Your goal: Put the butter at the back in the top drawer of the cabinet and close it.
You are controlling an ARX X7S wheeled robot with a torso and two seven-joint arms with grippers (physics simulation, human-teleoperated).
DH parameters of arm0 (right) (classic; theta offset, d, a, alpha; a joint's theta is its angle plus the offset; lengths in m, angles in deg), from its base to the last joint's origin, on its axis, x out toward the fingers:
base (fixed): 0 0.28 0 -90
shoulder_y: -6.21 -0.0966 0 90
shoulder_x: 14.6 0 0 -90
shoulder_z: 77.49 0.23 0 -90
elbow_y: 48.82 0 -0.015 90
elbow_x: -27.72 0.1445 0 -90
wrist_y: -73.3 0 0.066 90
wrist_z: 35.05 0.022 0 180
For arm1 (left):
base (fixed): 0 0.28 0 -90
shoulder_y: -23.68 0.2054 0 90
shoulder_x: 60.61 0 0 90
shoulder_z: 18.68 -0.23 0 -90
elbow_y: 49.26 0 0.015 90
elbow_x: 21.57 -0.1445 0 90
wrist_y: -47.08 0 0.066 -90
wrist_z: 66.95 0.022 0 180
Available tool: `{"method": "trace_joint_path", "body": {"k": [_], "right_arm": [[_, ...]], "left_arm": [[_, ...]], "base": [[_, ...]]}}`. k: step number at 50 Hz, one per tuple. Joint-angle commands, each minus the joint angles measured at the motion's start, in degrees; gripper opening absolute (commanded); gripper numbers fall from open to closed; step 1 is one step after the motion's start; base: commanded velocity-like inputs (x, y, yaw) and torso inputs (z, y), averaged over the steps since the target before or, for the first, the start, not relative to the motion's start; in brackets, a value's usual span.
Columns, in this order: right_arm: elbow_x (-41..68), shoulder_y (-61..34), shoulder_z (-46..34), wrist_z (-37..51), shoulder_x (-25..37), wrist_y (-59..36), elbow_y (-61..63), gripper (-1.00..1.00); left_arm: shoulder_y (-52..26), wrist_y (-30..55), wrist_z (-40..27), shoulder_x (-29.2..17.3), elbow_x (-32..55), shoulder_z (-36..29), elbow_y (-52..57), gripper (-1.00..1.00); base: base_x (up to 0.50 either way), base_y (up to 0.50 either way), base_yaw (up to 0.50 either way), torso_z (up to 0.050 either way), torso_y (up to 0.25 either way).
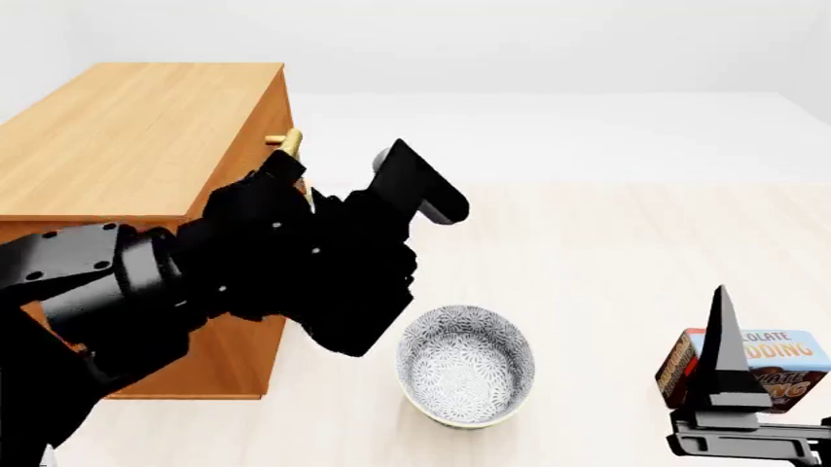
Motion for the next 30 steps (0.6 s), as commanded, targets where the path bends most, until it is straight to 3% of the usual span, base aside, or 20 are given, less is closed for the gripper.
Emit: {"method": "trace_joint_path", "body": {"k": [1,12,30], "right_arm": [[1.92,-1.15,1.29,-1.16,0.00,-2.50,1.85,1.00],[3.27,-1.82,2.15,-3.36,0.00,-1.90,1.50,1.00],[3.58,-2.37,3.01,-6.06,0.00,-2.09,3.90,1.00]], "left_arm": [[-1.51,-12.41,-4.30,-11.37,5.45,-1.53,25.11,1.00],[3.47,-22.25,9.15,-26.55,-5.26,8.36,45.16,1.00],[14.94,-41.52,28.55,-53.35,-18.65,18.22,63.48,1.00]], "base": [[0.00,0.00,0.00,0.000,0.000],[0.00,0.00,0.00,0.000,0.000],[0.00,0.00,0.00,0.000,0.000]]}}
